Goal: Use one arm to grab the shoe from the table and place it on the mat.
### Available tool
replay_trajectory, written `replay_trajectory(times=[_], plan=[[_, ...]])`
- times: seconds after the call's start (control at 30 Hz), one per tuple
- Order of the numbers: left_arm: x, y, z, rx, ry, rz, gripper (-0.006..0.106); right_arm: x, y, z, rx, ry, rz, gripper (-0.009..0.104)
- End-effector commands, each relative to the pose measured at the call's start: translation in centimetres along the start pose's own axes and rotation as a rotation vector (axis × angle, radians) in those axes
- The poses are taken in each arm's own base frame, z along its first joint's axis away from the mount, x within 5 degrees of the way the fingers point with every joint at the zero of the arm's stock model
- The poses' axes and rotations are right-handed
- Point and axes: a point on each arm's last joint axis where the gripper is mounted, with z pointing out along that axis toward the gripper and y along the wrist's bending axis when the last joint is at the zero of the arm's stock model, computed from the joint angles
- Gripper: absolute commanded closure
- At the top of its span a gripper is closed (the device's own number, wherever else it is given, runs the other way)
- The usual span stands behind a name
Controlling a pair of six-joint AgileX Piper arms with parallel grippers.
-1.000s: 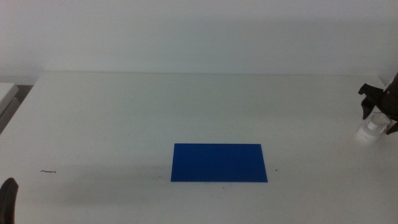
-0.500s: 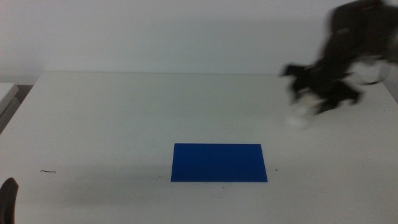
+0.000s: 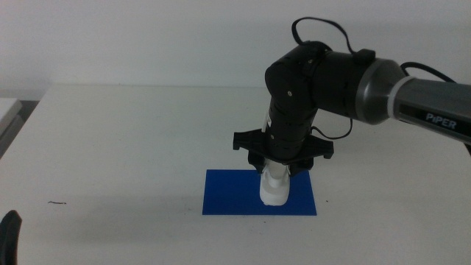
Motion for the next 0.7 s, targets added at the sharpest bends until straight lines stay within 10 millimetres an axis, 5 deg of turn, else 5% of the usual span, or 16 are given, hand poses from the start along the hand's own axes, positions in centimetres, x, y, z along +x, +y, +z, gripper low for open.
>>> replay_trajectory(times=[0.0,0.13,0.4,0.67], plan=[[-0.1,0.0,0.0,0.002,-0.007,-0.005,0.007,-0.2,-0.1,0.3,0.021,-0.007,-0.003,0.094],[-0.1,0.0,0.0,0.002,-0.007,-0.005,0.007,-0.2,0.4,1.5,-0.006,-0.006,-0.239,0.094],[-0.1,0.0,0.0,0.002,-0.007,-0.005,0.007,-0.2,0.7,3.2,0.001,-0.004,-1.391,0.094],[-0.1,0.0,0.0,0.002,-0.007,-0.005,0.007,-0.3,1.7,4.3,-0.081,-0.069,-1.506,0.094]])
